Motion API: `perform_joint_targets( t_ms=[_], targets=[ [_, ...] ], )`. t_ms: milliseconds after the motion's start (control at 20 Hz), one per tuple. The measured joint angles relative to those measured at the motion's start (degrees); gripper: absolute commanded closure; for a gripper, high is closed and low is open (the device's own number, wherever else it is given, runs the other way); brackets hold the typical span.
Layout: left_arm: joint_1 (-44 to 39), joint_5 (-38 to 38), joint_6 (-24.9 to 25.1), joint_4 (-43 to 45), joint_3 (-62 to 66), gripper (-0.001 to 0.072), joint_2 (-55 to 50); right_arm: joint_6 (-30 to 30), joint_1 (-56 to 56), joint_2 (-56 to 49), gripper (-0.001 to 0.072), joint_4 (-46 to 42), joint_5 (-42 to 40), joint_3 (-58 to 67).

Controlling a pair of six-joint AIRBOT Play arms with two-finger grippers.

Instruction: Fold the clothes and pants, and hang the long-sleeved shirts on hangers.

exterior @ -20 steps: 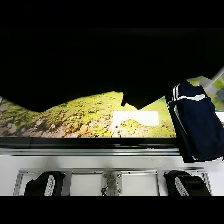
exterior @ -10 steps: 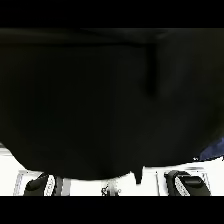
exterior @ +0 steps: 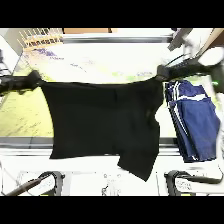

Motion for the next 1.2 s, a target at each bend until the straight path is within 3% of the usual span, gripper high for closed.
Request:
perform_joint_targets(
  t_ms=[200, 400, 650, 1200],
  targets=[
    [-3.0, 2.4, 0.8, -0.1, 7.4, 0.0703, -15.2, -0.7, 0.4, -12.1, 0.0697, 0.2, -6.8, 3.0],
    [-3.8, 2.4, 1.2, -0.2, 14.5, 0.0703, -22.8, -1.1, 0.2, -14.8, 0.0698, -0.8, -12.7, 4.6],
    [-2.5, 2.5, 1.7, -0.2, 11.4, 0.0703, -21.6, -1.1, 0.9, -10.9, 0.0698, -9.0, -11.7, 1.4],
    [-2.8, 10.1, 4.3, 0.3, -13.0, 0.0703, -14.5, -0.5, 4.0, -0.4, 0.0692, -14.8, -15.2, -27.5]
  ],
)
